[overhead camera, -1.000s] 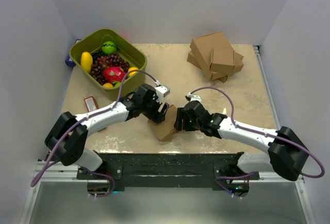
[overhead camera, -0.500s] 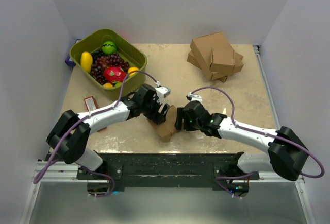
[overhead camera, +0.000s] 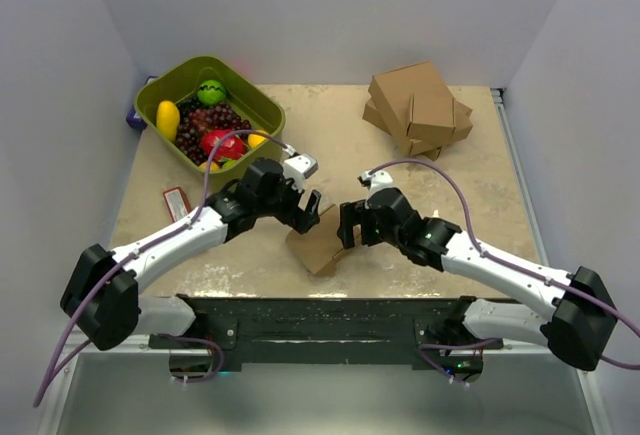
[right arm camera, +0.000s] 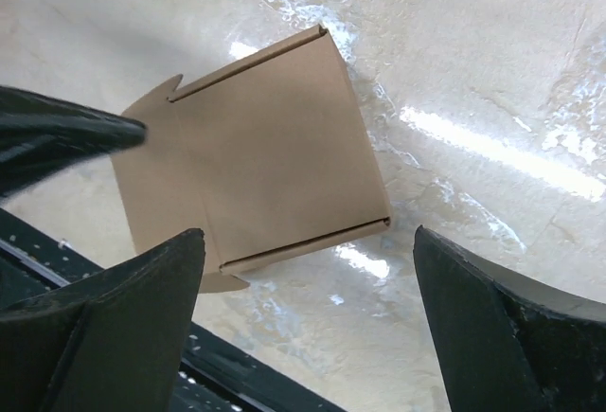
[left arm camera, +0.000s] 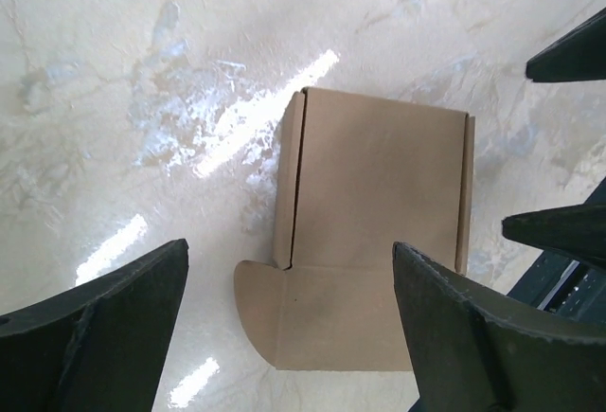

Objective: Fold the paper box

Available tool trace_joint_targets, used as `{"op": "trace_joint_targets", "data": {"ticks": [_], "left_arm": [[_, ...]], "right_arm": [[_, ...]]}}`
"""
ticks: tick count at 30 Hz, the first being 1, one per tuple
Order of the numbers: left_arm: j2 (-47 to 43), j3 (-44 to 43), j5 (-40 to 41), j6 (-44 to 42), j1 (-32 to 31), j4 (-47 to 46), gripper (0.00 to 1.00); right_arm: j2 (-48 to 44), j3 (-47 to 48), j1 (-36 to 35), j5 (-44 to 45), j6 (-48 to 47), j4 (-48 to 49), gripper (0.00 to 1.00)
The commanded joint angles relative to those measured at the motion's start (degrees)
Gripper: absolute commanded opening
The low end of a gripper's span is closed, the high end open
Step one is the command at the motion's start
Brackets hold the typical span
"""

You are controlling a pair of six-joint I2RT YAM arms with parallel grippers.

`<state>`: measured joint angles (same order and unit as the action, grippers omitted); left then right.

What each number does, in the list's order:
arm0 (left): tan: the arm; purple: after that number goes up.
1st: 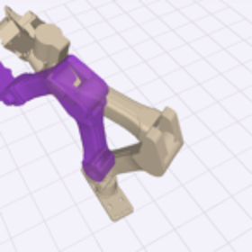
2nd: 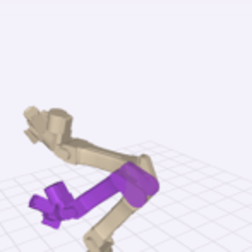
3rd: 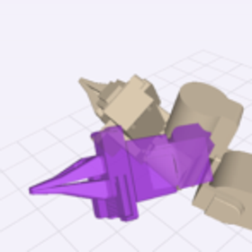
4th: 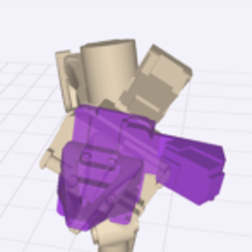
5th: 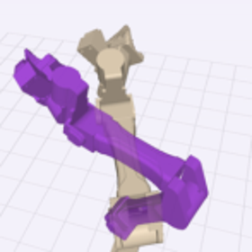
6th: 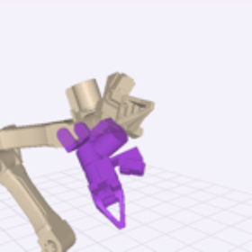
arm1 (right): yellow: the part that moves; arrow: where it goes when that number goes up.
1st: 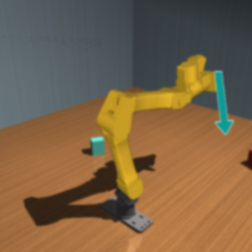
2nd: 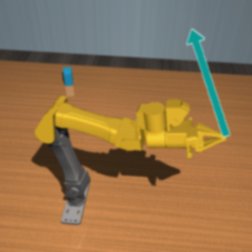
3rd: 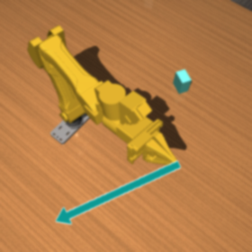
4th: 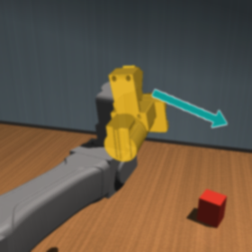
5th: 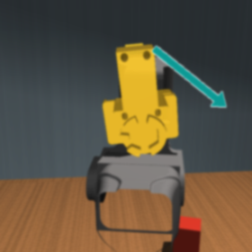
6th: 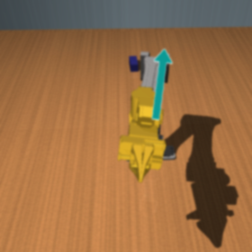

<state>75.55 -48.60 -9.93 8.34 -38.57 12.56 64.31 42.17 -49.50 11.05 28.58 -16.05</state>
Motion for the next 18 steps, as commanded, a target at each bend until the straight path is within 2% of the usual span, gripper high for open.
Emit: {"op": "trace_joint_targets", "data": {"ticks": [1, 2, 7, 12, 18], "left_arm": [[-2.60, 1.05, -2.01, -0.60, 0.95, -3.42, 0.93], [-2.95, 1.05, -2.28, -0.69, 1.21, -3.68, 0.93], [-3.74, 1.40, -4.48, -1.48, 1.39, -4.12, 0.92], [-4.62, 1.84, -6.85, -2.62, 1.48, -4.38, 0.89], [-4.97, 1.84, -8.26, -3.15, 1.56, -4.47, 0.89]], "right_arm": [[2.39, 2.56, 1.58, -0.66, -5.20, 0.14, 0.88], [2.92, 2.82, 2.38, -2.85, -5.11, 1.10, 0.81], [5.90, 2.39, 7.91, -10.25, -6.51, 6.72, 0.69], [8.28, 2.21, 11.43, -16.14, -8.27, 9.72, 0.63], [11.27, 1.95, 13.63, -18.96, -8.80, 12.18, 0.56]]}}
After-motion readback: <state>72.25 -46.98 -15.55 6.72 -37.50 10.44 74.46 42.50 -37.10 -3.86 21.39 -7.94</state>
